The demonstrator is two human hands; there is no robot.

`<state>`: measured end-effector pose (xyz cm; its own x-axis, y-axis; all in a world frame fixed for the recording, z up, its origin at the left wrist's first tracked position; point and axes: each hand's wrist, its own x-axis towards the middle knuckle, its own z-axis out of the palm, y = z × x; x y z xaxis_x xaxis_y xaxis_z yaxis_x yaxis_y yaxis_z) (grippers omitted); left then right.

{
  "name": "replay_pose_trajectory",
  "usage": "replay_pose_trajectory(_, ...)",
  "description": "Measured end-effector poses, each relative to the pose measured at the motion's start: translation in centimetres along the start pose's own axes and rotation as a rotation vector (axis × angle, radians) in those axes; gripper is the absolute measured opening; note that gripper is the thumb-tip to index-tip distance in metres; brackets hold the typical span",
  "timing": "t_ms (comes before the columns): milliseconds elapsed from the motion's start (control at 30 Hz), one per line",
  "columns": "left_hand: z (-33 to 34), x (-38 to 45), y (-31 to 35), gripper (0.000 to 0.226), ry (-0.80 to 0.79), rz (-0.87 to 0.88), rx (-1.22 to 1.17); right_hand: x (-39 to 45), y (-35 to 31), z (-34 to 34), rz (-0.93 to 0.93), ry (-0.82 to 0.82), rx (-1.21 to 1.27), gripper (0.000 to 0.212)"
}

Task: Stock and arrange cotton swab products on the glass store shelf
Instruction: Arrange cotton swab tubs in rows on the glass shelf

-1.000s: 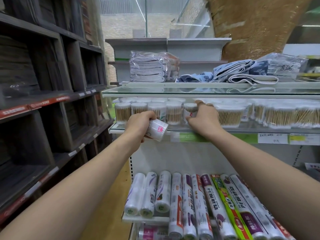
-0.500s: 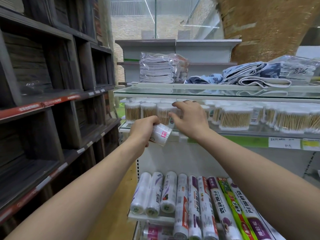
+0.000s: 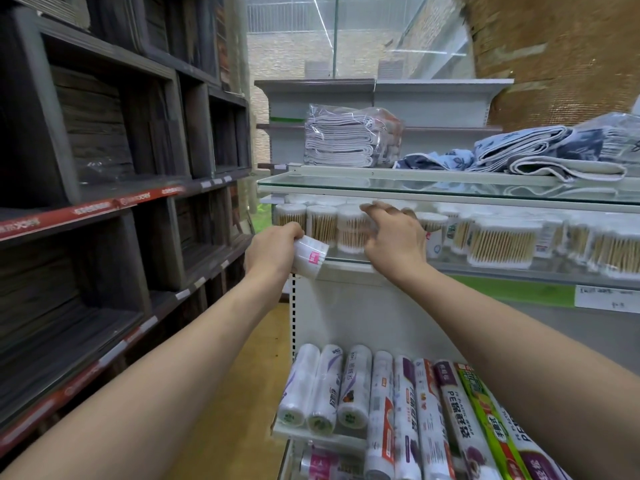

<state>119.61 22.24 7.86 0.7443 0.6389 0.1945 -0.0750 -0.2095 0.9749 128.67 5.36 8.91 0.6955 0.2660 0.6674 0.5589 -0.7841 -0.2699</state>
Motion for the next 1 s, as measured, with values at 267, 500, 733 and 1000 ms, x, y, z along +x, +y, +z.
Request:
replay_pose_trajectory(267, -0.5, 1.1, -0.6, 0.037, 0.038, -0.036, -0.047, 1.2, -1.1, 0.1, 0.056, -0.036, -0.024, 0.059)
replay_pose_trajectory(500, -1.2, 1.6, -1.0, 0.024, -0.033, -0.063, -0.092, 0.4, -1.6, 1.0, -0.051, -0.019, -0.102, 0.055)
replay_pose_trajectory(733, -3.5, 2.1, -1.1, 0.019, -0.012, -0.076, -0.112, 0.6, -4.5, 2.4, -0.227, 0.059, -0.054, 0.04)
replay_pose_trajectory(1000, -6.2, 2.8, -1.4, 0.022, 0.07, -0.097, -0.135, 1.7, -7.8, 3.3, -0.257, -0.051, -0.079, 0.044)
